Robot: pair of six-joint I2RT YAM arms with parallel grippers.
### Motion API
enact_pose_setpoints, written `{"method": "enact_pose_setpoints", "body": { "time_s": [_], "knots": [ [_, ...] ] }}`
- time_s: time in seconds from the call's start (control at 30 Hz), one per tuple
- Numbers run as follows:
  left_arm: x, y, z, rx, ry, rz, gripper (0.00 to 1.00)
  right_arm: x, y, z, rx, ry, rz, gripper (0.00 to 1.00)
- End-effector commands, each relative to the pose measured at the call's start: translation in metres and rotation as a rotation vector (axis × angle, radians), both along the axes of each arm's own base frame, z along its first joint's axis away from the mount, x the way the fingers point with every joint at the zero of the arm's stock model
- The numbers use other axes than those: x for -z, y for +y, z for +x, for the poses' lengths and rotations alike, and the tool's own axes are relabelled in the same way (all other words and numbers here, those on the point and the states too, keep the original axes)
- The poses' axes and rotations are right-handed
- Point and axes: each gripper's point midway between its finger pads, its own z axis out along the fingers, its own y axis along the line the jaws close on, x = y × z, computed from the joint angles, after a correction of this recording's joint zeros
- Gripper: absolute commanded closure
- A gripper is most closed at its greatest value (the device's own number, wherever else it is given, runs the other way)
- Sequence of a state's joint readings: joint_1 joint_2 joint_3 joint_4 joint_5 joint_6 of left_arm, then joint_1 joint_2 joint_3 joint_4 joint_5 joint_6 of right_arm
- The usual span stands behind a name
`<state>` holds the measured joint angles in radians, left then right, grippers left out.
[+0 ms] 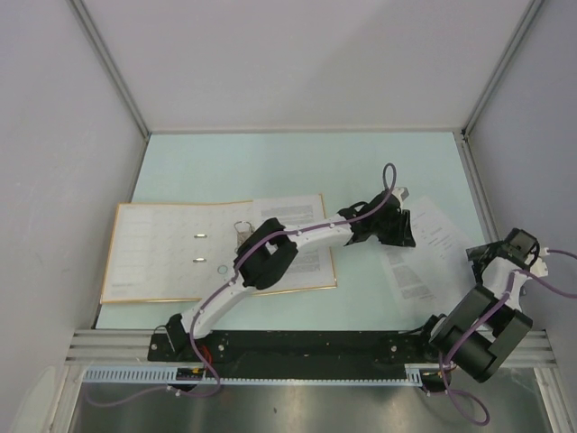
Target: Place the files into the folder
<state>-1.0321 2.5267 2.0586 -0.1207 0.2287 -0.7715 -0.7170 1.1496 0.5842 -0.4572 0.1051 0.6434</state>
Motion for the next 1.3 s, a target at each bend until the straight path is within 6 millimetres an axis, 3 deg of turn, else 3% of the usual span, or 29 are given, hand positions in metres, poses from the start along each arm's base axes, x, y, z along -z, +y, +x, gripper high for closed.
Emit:
{"method": "enact_pose_setpoints", "body": {
  "time_s": [0.0,0.07,0.23,0.37,0.63,0.97,1.27],
  "knots": [
    [-0.005,-0.002,0.015,-0.135,0.136,-0.01,0.6,-0.001,-0.007,0.021,-0.118,-0.098,-0.028,0.0],
    [0.007,0.004,0.015,-0.158,0.151,0.024,0.6,0.001,-0.009,0.022,-0.13,-0.1,-0.031,0.0],
    [0.022,0.012,0.014,-0.167,0.197,0.064,0.59,0.009,0.007,0.036,-0.213,-0.161,0.038,0.0],
    [0.019,0.012,0.017,-0.165,0.201,0.052,0.59,0.01,0.022,0.044,-0.289,-0.233,0.077,0.0],
    [0.027,0.009,0.015,-0.137,0.214,0.066,0.58,-0.026,0.063,0.077,-0.496,-0.463,0.111,0.0],
    [0.022,0.011,0.019,-0.134,0.224,0.05,0.57,-0.066,0.089,0.085,-0.586,-0.621,0.169,0.0],
    [0.012,0.019,0.034,-0.153,0.243,0.011,0.57,-0.053,0.116,0.077,-0.658,-0.515,0.155,0.0]
  ]
}}
